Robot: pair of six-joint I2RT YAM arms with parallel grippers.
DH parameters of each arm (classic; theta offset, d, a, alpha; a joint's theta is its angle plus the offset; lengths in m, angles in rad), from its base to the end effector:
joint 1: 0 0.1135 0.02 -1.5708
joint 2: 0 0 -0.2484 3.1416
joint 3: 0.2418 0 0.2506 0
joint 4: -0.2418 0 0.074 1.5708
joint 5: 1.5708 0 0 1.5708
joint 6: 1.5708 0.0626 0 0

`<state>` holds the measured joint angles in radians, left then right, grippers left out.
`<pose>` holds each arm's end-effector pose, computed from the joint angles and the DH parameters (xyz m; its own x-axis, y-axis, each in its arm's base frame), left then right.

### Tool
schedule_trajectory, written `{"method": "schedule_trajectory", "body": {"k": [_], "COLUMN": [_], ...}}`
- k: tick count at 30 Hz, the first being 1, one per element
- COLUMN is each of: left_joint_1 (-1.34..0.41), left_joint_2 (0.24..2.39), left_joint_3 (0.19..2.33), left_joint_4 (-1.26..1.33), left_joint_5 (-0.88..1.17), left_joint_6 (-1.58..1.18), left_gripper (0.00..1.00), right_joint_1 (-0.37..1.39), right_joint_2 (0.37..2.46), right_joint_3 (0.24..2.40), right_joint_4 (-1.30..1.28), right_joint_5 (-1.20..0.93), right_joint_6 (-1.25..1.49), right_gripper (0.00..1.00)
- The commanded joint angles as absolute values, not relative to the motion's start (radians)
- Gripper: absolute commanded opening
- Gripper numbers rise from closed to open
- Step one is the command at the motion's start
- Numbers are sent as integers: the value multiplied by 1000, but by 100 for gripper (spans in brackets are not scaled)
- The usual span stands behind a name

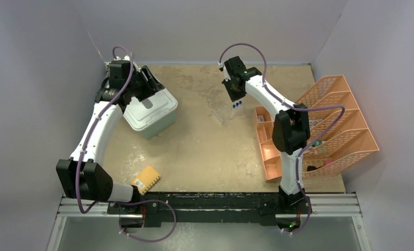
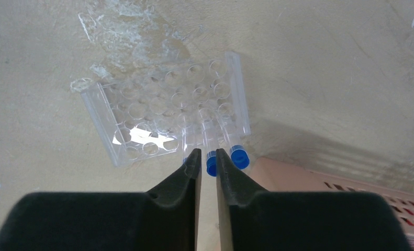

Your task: Organize the chemistry lab equipment

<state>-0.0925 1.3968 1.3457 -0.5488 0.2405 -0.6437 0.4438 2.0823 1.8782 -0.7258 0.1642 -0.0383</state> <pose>0.3315 -0.0457 0.3295 -0.6210 -0.5278 -0.5795 -0.1090 0.7903 -0.6029 0.4317 0.1939 0.2307 -0.7105 -0.3796 -0.5925 -0.3628 0.9191 -0.1538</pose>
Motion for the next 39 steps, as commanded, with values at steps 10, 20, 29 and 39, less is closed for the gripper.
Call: {"method": "schedule_trajectory", "body": {"k": [10, 20, 29, 39], "left_joint_1": [-98, -98, -99, -98], "left_joint_2": [1126, 807, 742, 683], "left_joint_3": [1300, 1252, 1438, 1501], "left_joint_4": [-651, -778, -1006, -1046], "left_joint_5": [-84, -436, -529, -517], "left_joint_6": [-607, -643, -621, -630], "left_gripper": [57, 70, 74, 78], "right_joint_1": [443, 443, 443, 445], "right_joint_2": [1577, 1144, 955, 866], "right_joint_3": [1611, 1416, 1458, 1489], "right_joint_4": [-615, -602, -726, -765], "right_joint_5": [347, 480, 586, 632], "right_joint_6": [185, 155, 209, 201], "right_gripper": [48, 87, 99, 99]}}
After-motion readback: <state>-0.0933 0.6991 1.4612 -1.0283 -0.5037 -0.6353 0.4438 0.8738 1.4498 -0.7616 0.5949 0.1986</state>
